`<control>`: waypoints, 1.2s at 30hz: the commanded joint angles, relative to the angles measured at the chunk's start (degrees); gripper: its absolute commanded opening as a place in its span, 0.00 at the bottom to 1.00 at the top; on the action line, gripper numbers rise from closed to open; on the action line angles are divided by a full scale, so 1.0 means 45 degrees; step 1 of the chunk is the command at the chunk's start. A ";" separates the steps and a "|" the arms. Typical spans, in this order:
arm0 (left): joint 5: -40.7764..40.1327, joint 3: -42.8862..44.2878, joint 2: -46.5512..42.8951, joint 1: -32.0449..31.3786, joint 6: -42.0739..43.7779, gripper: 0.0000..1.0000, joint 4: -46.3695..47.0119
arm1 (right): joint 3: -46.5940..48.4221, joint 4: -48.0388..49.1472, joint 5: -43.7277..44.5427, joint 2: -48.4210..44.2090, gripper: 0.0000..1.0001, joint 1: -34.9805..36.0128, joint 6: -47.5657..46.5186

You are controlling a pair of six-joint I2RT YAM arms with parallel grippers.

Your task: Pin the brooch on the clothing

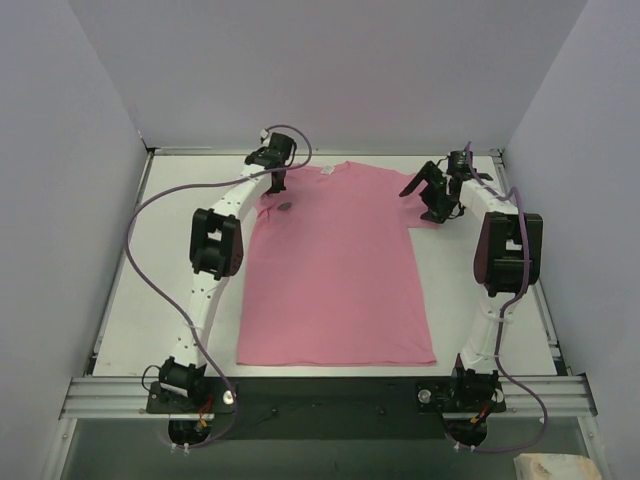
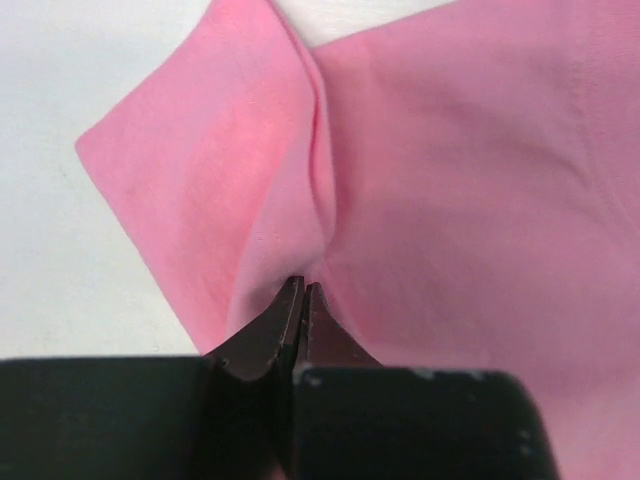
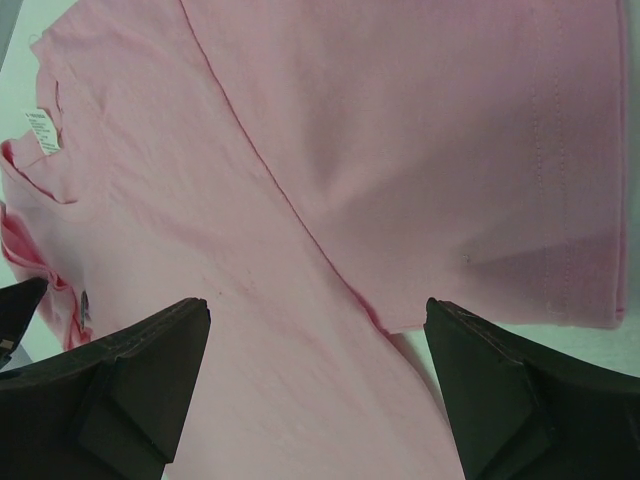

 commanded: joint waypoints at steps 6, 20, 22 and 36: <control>-0.0212 -0.1526 -0.1922 0.0505 -0.0186 0.00 0.1387 | -0.0137 0.0136 -0.0337 -0.0111 0.93 -0.0063 0.0175; 0.0314 -0.4732 -0.4309 0.0896 -0.0186 0.00 0.3070 | -0.0333 0.0370 -0.0649 -0.0209 0.93 -0.0024 0.0331; 0.0218 -0.4673 -0.4309 0.0818 -0.0185 0.00 0.2933 | -0.0372 0.0370 -0.0708 -0.0267 0.92 -0.0005 0.0312; 0.0629 -0.5631 -0.4954 0.0702 0.0516 0.60 0.3558 | -0.0509 0.0370 -0.0766 -0.0717 0.92 0.0776 0.0175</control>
